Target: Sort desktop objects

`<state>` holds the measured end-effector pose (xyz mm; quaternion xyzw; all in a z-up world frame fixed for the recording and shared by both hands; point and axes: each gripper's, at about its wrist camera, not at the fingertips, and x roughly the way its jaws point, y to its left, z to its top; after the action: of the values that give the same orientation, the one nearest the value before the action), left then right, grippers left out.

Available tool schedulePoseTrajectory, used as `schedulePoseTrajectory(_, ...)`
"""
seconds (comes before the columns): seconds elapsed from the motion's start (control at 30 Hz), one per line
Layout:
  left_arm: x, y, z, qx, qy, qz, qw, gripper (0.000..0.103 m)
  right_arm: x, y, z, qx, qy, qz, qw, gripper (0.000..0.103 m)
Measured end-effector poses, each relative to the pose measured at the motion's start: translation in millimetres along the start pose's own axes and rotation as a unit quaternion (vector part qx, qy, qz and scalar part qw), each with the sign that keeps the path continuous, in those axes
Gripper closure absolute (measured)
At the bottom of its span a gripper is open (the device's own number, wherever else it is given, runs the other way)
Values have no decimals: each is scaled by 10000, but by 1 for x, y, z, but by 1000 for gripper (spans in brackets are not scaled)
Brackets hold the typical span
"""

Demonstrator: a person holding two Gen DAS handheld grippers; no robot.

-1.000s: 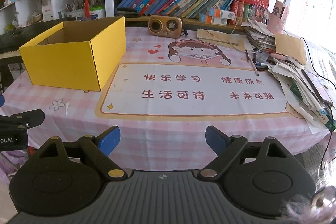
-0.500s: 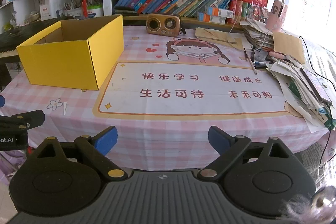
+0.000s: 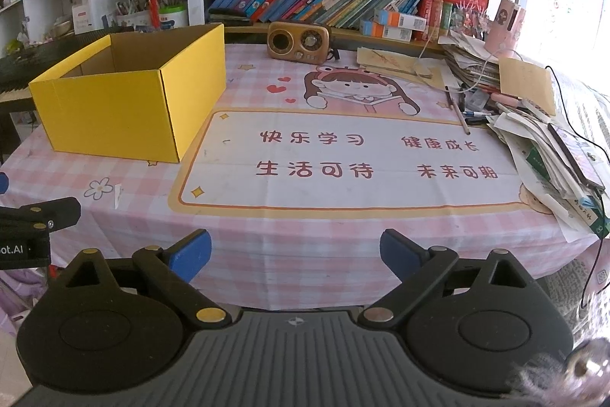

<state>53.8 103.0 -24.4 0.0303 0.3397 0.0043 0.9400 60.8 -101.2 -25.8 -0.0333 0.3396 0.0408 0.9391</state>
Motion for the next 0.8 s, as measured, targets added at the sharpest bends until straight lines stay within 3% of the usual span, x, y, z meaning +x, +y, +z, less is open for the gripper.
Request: schedulePoseTrajectory(0.8, 3, 3, 0, -71, 74, 0, 9999, 2, 5, 5, 1, -33, 57, 31, 10000, 7)
